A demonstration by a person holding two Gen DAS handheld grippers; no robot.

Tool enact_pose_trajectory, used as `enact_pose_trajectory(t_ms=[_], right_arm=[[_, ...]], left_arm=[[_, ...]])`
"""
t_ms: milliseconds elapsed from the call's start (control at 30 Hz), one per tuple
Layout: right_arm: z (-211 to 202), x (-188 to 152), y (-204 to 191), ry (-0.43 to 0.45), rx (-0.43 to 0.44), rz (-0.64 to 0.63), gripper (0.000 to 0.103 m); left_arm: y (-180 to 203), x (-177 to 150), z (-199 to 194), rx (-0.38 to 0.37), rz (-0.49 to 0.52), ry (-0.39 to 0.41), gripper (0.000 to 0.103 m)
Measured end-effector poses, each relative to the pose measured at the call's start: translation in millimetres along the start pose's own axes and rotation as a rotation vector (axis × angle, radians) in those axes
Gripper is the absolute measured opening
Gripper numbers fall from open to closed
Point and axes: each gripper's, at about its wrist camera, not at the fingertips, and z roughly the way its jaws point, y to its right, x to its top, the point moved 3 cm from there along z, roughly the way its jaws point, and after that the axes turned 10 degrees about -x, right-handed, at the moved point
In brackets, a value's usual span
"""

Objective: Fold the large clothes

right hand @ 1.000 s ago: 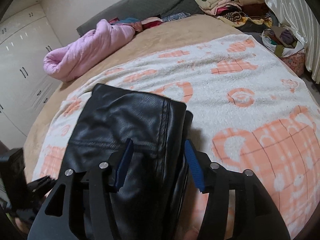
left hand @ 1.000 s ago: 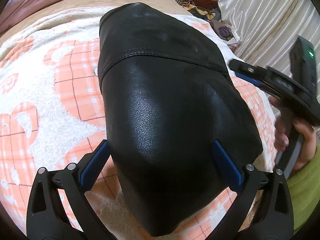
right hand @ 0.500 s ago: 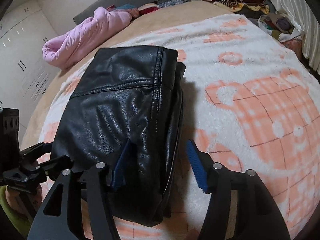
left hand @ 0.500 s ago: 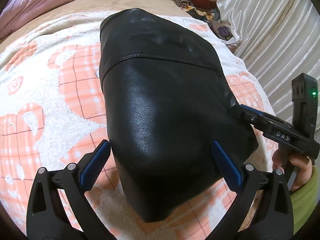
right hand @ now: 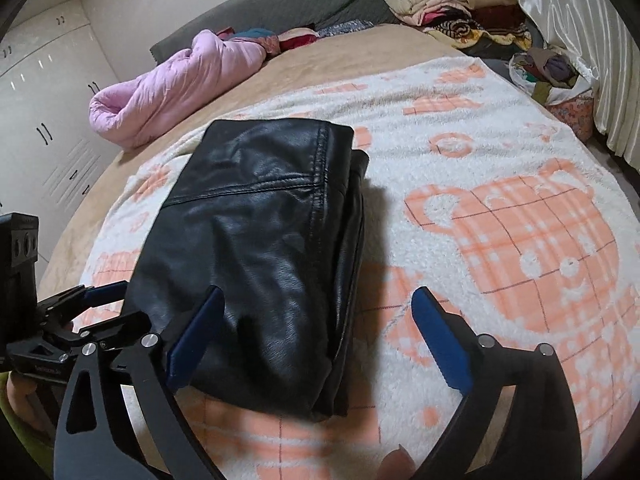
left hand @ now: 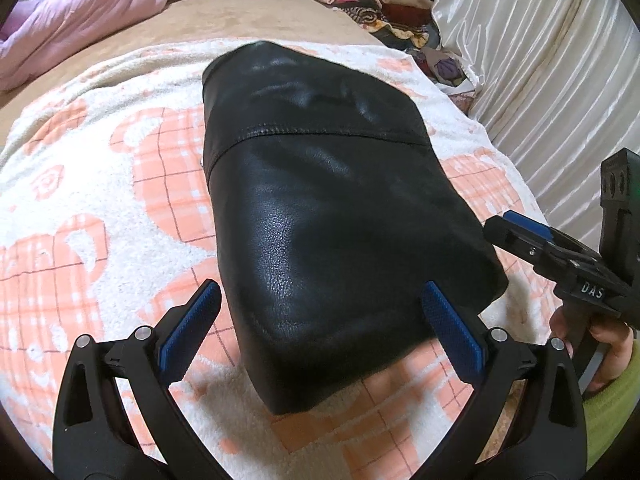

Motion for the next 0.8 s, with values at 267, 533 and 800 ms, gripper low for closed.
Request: enact_pose_trajectory(t_ms=[267,533,800], right_arm=[[-31,-3,-14,0.069,0.000,-0.021,0.097],[-60,-14,-25,0.140,-0.009,-0.033,0.098],[-80,-33,-32,0.195,-0.025,-0.036,0.099]], left_arm=[[6,-6,-20,0.002,0.013,0.040,0.094],[10,-12,-39,0.006,0.022,0.071,0.094],[8,-21,-55,0.011,0.032,0.107,0.094]])
